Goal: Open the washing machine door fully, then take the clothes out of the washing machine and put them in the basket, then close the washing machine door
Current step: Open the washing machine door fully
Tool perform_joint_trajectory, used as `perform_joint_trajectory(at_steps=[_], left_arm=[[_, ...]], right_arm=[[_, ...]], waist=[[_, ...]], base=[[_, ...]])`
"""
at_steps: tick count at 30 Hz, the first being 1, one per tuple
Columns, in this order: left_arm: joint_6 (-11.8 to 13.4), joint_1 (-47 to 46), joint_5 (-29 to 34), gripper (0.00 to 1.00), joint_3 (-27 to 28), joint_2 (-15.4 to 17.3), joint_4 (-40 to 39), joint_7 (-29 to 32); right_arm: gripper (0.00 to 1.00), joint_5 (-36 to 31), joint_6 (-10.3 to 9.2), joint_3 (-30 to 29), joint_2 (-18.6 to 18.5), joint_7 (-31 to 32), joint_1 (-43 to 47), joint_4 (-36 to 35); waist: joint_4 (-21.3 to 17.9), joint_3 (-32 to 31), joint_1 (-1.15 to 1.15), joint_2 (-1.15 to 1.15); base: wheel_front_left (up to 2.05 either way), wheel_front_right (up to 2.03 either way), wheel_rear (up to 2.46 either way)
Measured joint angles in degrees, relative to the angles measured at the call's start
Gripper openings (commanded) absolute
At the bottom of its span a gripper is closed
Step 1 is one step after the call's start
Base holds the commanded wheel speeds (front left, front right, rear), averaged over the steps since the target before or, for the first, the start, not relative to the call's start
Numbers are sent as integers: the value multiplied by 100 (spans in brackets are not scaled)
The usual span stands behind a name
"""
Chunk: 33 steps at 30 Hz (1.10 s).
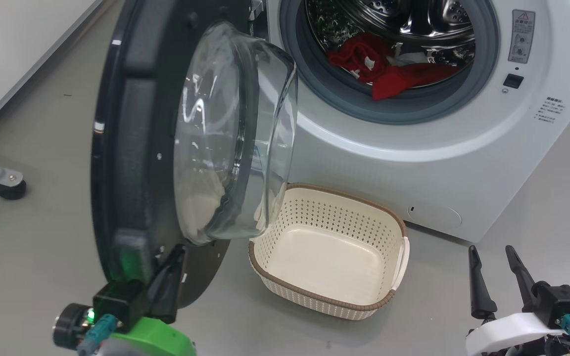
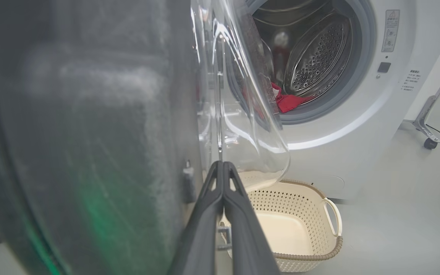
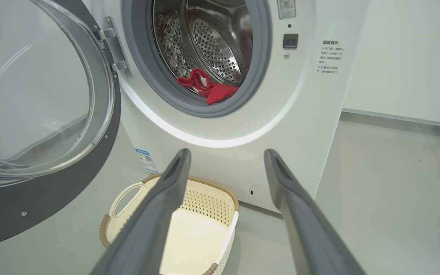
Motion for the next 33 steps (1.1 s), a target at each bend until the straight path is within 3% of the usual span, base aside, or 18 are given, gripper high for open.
perform_joint_trajectory(at_steps=[13, 33], left_arm=[[52, 59, -5, 0, 1085, 81, 265, -260], [58, -147, -156, 0, 1981, 52, 842, -683]], right_arm=[[100, 0, -1, 46, 1, 0, -44, 2], [100, -148, 5, -5, -2, -1, -261, -13]], waist=[[-197, 105, 0, 0], [-421, 420, 0, 0]], base=[[0, 0, 0], [0, 0, 0]])
